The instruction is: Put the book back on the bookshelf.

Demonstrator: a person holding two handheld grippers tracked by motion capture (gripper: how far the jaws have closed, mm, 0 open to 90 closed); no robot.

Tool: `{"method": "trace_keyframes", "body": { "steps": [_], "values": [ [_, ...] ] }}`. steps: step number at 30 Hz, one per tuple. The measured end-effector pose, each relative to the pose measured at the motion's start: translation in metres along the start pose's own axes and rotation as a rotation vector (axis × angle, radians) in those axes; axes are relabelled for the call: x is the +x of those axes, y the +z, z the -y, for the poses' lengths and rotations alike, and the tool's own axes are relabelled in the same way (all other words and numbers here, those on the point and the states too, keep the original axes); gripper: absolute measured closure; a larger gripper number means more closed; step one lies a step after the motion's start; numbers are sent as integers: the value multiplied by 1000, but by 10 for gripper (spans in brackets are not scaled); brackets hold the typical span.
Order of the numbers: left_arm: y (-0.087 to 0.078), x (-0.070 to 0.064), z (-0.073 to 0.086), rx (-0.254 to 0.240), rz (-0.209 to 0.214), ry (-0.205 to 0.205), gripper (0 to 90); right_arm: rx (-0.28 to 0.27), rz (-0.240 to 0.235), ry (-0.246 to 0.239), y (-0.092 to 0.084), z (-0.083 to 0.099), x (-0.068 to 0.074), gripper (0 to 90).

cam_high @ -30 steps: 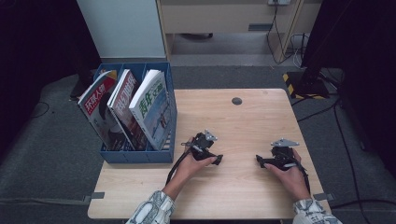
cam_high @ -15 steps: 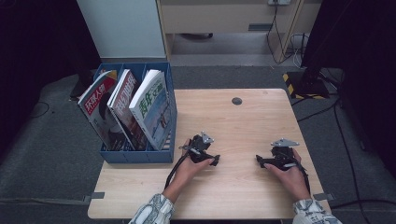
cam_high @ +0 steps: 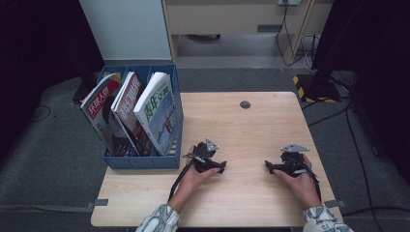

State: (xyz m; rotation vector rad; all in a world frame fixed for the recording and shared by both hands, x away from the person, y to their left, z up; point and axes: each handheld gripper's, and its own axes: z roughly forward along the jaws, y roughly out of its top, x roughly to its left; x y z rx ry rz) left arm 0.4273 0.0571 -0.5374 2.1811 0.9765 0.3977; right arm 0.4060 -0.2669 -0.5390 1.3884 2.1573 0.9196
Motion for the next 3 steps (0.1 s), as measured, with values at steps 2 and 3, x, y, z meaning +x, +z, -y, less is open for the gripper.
{"method": "trace_keyframes", "body": {
  "steps": [2,3],
  "values": [
    [0,0,0,0,0,-2,49,2,0,-1,-1,0,0,68],
    [0,0,0,1,0,-1,48,2,0,0,-1,0,0,69]
  ]
}}
